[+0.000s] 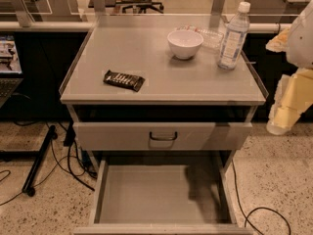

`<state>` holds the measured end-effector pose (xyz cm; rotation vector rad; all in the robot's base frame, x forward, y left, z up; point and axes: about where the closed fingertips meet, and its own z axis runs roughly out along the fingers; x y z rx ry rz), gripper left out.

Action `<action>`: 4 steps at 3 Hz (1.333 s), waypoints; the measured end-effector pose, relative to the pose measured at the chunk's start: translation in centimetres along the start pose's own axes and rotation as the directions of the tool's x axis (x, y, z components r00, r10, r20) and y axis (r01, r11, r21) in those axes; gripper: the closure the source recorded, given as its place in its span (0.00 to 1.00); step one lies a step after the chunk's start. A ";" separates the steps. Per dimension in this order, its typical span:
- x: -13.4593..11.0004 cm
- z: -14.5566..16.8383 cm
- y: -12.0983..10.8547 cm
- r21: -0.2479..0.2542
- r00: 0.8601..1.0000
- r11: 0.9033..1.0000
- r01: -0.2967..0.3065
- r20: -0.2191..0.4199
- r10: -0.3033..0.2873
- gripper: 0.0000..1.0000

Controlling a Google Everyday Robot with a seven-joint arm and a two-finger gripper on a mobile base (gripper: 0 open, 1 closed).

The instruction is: Place rxbar chocolate into middle drawer

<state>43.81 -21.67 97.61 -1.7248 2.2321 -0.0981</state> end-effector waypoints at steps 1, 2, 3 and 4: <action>0.0 0.0 0.0 0.000 1.000 1.000 0.000 0.000 0.000 0.00; -0.4 0.2 -0.3 0.000 1.000 1.000 0.002 0.015 -0.002 0.00; -2.7 2.1 -1.7 -0.025 0.998 1.000 0.009 0.067 -0.008 0.00; -6.7 4.4 -3.7 -0.026 0.994 0.998 0.049 0.101 -0.046 0.00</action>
Offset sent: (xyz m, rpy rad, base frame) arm 0.0127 0.0091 -0.0074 0.0405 0.0126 0.0184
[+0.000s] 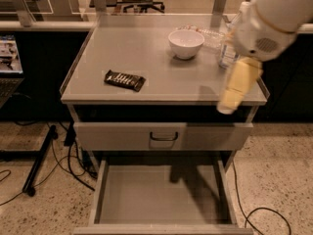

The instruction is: Place rxbar chocolate into middle drawer

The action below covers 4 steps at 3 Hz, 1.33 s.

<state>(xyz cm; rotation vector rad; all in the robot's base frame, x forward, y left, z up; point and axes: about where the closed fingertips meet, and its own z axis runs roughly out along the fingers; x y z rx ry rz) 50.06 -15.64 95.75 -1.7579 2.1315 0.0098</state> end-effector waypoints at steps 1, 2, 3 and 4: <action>-4.0 2.1 -2.4 0.022 0.999 0.999 0.045 0.007 -0.046 0.00; -7.1 3.3 -4.6 0.068 0.998 0.996 0.054 0.016 -0.056 0.00; -7.4 3.3 -4.8 0.075 0.998 0.996 0.053 0.016 -0.054 0.00; -6.7 2.8 -4.5 0.085 1.000 0.996 0.021 0.011 -0.022 0.00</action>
Offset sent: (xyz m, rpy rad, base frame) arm 0.1089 0.1026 0.0089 0.0038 -0.1675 -0.0033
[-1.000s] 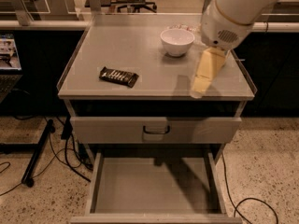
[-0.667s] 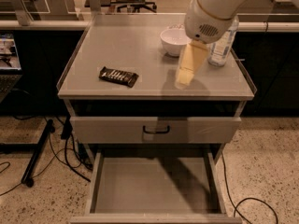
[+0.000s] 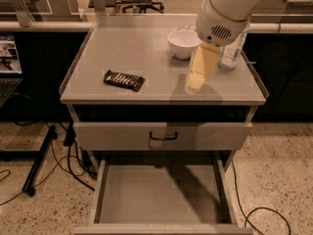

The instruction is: Place rxbar chocolate into middle drawer

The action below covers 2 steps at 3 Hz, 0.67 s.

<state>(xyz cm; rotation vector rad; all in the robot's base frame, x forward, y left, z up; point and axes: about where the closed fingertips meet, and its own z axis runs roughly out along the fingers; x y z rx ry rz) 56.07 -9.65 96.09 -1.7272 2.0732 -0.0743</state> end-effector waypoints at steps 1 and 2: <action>1.5 1.5 -0.9 -0.042 0.996 0.996 -0.081 0.041 0.083 0.00; 0.2 5.9 -2.7 -0.151 0.989 0.985 -0.083 0.113 0.101 0.00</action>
Offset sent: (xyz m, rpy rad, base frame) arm 0.0995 0.0318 -0.0808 0.2821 0.2395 0.0667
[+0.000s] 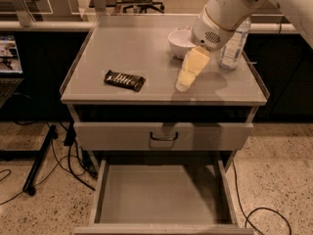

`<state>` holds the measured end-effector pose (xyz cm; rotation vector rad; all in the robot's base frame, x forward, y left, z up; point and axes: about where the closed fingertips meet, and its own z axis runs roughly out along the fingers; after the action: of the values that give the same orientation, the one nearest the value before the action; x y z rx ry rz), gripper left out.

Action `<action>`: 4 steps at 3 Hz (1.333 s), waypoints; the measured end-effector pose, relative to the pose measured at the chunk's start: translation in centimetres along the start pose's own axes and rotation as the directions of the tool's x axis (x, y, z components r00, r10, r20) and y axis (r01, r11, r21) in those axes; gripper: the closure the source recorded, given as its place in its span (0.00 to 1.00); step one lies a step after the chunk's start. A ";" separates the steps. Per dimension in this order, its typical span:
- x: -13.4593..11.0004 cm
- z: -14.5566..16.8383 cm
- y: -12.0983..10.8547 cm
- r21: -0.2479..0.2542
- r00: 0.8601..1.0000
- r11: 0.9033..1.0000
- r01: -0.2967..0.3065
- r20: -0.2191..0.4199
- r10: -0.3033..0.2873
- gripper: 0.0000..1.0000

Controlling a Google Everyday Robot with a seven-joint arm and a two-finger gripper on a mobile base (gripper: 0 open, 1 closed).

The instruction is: Place rxbar chocolate into middle drawer

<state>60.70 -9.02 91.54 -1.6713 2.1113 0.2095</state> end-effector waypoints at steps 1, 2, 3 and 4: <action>-4.3 5.2 -3.0 -0.116 0.994 0.992 0.051 0.098 -0.040 0.00; -4.1 5.3 -2.9 -0.113 0.995 0.993 0.041 0.100 -0.030 0.00; -2.7 5.6 -2.6 -0.095 0.992 0.995 -0.020 0.122 0.032 0.00; -5.2 9.7 -0.9 -0.187 0.988 0.981 0.044 0.153 -0.015 0.00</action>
Offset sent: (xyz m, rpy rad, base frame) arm 0.0371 0.0432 -0.0221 0.0798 0.0643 0.0966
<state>64.83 -0.97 85.19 -1.7327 2.0051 0.5271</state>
